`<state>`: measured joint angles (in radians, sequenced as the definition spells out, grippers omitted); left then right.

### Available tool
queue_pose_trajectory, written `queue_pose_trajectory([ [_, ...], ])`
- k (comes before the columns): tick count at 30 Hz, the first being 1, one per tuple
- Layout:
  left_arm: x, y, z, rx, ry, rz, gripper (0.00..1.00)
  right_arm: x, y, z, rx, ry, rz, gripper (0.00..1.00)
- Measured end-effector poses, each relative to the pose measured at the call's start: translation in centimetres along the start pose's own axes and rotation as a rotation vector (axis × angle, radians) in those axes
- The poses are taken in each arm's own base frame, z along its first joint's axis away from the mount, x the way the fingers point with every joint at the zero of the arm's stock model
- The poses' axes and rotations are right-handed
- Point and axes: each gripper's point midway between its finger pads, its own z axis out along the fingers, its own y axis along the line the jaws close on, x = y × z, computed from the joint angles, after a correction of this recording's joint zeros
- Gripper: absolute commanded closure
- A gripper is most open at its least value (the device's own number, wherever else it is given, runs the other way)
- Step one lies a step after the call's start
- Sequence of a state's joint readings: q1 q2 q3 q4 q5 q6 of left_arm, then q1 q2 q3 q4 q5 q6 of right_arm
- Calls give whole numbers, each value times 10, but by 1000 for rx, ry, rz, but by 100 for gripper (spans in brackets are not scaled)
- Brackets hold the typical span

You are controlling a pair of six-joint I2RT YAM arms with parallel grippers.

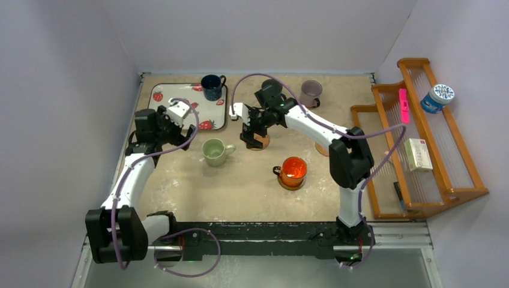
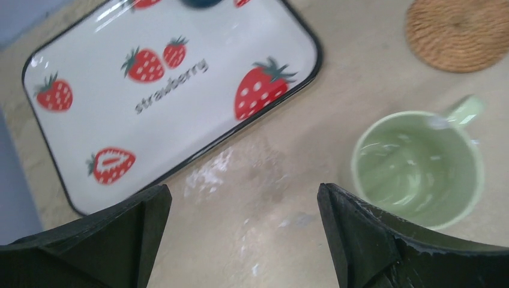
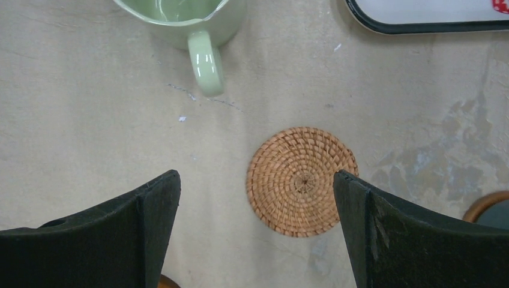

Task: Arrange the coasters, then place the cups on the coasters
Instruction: Place the cup at the center of the board, then pick up the cup at the center of the board.

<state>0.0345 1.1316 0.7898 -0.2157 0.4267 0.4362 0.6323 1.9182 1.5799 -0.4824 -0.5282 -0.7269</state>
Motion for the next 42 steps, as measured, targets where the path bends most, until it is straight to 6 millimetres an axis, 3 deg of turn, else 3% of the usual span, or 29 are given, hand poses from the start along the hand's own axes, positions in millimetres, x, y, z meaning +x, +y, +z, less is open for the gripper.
queue_pose_trajectory([
  [5, 43, 36, 1, -112, 63, -139, 0, 3, -1, 24, -41, 60, -7, 1],
  [9, 67, 45, 5, -174, 103, -206, 0, -5, 9, 37, -68, 89, -36, 1],
  [19, 61, 54, 2, -241, 53, -205, 0, -36, 39, 66, -124, 94, -118, 10],
  [30, 60, 54, -2, -253, 40, -198, 0, -20, 35, 105, -156, 128, -47, 38],
  [42, 63, 52, -2, -251, 41, -199, 0, -19, 37, 103, -168, 137, -28, 89],
])
